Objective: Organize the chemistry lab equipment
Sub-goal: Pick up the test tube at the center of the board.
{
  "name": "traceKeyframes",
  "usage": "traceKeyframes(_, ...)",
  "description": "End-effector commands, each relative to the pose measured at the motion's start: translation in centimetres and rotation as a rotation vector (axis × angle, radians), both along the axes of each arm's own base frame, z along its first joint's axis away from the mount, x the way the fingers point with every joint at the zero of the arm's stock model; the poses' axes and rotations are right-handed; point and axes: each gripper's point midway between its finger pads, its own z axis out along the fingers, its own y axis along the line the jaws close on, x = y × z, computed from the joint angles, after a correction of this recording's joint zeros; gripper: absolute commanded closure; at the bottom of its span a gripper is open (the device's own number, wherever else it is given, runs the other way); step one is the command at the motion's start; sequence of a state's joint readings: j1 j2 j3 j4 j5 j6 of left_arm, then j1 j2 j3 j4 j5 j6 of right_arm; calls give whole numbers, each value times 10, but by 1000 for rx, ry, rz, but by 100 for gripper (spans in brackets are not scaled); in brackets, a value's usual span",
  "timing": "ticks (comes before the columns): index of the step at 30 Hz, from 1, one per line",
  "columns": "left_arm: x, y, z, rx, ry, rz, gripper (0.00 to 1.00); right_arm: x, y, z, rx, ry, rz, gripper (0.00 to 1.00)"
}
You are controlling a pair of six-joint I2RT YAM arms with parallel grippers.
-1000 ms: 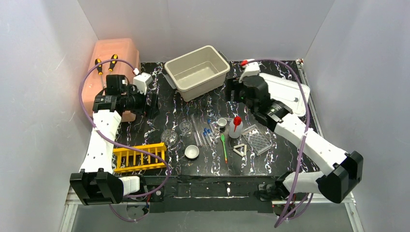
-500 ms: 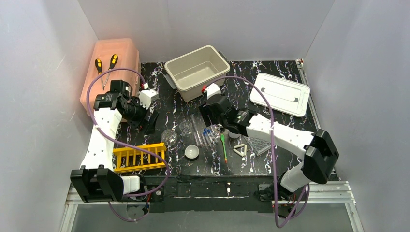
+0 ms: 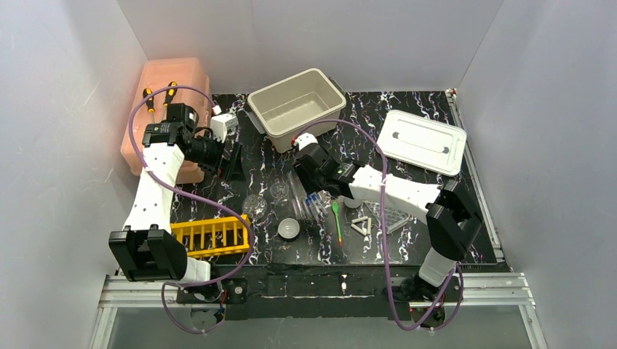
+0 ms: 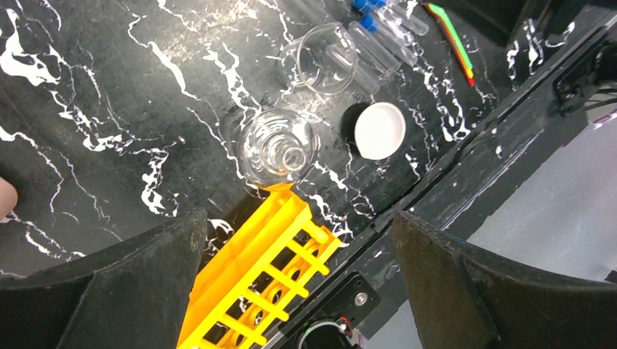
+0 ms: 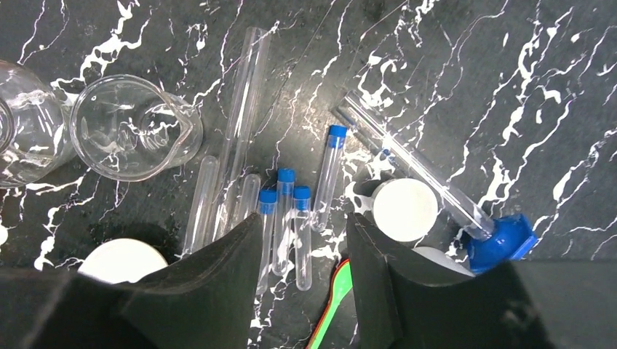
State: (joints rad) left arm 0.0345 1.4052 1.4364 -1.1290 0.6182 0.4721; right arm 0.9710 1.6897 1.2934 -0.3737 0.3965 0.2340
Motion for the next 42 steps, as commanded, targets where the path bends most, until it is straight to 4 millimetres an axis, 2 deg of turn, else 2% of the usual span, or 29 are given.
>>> traceKeyframes(1, -1, -15, 15, -92, -1, 4, 1, -15, -3, -11, 15, 61, -4, 47)
traceKeyframes(4, -3, -17, 15, -95, -5, -2, 1, -19, -1, -18, 27, 83, -1, 47)
traceKeyframes(9, -4, -15, 17, -81, -18, 10, 1, -8, 15, -19, 41, 58, 21, 47)
traceKeyframes(11, -7, -20, 17, -76, -21, -15, 1, -4, 22, -22, 24, 63, 36, 47)
traceKeyframes(15, -8, -22, 15, -80, -17, -28, 1, -4, 29, -28, 4, 88, 58, 48)
traceKeyframes(20, -7, -22, 8, -82, 7, -36, 1, -11, 17, -43, -39, 123, 40, 54)
traceKeyframes(26, -8, -21, 6, -73, -3, -48, 1, -15, 5, -51, -37, 117, 12, 59)
traceKeyframes(30, -11, -19, 5, -63, -9, -52, 1, -2, 0, -55, -65, 95, -21, 60)
traceKeyframes(37, -12, -20, 2, -64, -1, -51, 1, 44, 5, -41, -34, 52, -49, 59)
traceKeyframes(42, -11, -20, 0, -66, 2, -46, 1, 60, 3, -59, -58, 75, -63, 59)
